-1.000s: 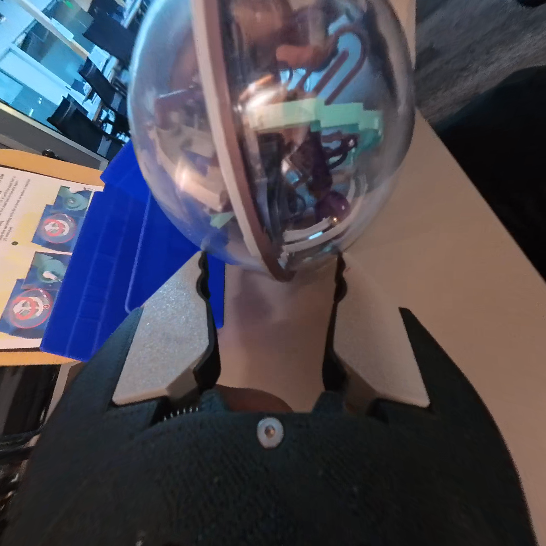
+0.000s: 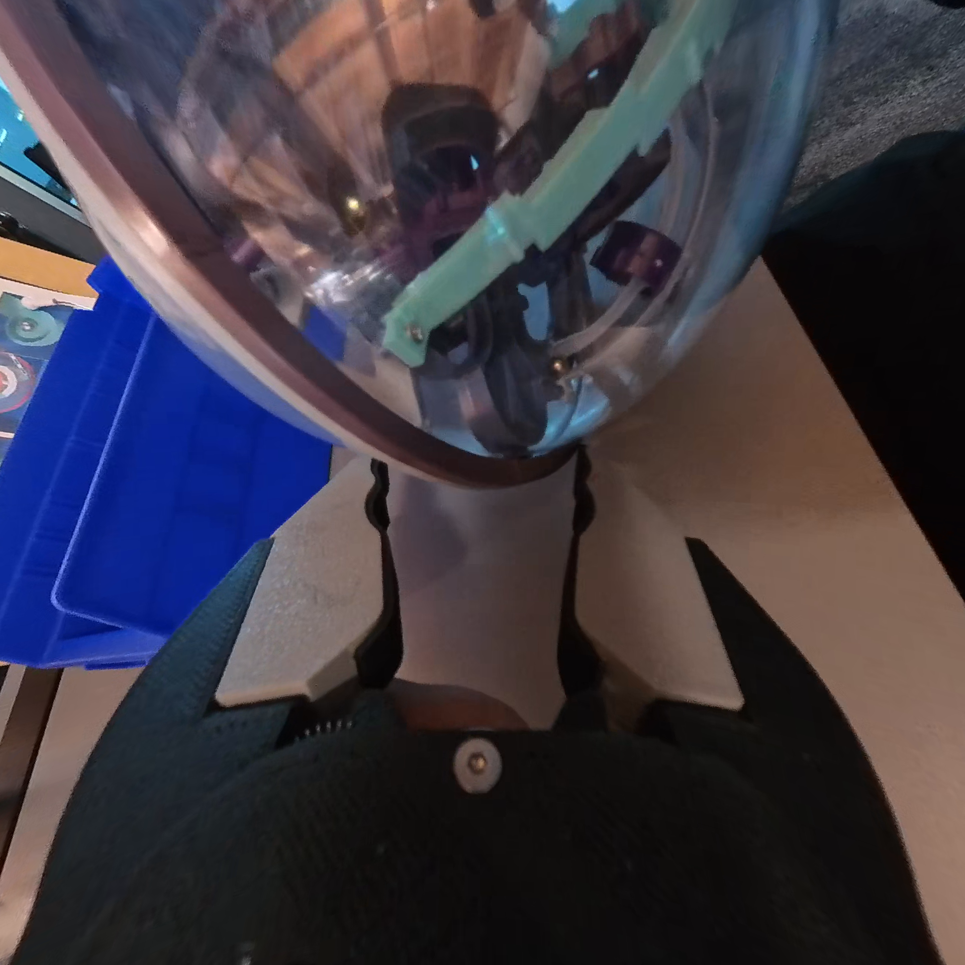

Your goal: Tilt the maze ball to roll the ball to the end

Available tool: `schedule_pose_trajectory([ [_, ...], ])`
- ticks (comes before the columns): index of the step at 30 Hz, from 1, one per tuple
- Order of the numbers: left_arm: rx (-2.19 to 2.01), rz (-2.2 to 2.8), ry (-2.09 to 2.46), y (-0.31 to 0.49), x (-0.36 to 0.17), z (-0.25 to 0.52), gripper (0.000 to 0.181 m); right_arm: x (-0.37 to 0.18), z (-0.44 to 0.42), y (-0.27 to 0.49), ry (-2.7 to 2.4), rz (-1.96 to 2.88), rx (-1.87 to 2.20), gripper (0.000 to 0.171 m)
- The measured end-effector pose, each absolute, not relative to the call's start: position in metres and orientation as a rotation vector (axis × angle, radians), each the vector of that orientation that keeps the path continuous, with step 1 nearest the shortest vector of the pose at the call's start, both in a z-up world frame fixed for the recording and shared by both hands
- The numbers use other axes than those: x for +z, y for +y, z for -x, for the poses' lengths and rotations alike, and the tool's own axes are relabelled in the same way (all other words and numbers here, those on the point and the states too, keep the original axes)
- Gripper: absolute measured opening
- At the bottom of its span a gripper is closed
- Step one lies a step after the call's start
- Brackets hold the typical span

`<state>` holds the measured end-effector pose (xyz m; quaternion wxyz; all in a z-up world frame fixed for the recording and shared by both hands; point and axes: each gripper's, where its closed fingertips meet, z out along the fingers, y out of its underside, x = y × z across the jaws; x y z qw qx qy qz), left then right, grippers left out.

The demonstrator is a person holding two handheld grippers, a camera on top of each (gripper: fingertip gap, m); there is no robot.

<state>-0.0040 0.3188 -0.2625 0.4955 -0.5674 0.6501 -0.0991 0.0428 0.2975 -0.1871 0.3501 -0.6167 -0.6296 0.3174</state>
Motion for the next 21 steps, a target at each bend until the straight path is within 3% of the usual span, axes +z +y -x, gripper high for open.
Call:
schedule_pose_trajectory([
  [7,-0.266,1.362,1.599,0.313,-0.263,0.001,0.052,-0.175,-0.037,0.302,-1.555,1.619,0.943,0.148],
  [21,-0.473,1.371,1.574,0.303,-0.248,0.012,0.087,-0.173,-0.043,0.321,-1.464,1.671,1.074,0.136],
])
